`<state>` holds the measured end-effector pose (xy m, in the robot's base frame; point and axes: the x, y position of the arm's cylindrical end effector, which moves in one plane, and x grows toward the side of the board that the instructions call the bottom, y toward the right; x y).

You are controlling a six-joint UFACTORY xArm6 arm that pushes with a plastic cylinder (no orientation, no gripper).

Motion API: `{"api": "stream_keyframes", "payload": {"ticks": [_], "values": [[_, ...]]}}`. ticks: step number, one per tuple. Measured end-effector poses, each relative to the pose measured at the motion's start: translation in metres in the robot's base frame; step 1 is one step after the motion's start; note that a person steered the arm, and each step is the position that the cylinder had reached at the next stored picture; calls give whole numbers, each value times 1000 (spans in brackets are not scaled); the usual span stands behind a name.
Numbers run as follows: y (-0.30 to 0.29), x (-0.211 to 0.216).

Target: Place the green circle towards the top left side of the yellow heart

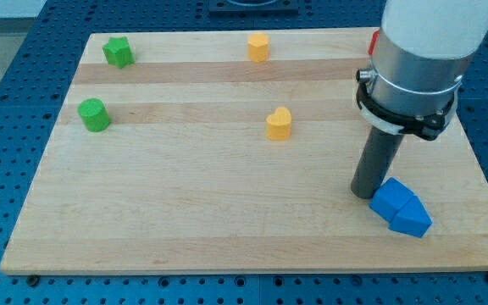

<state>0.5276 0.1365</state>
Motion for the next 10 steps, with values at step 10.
{"api": "stream_keyframes", "payload": {"ticks": [10], "values": [[-297, -186]]}}
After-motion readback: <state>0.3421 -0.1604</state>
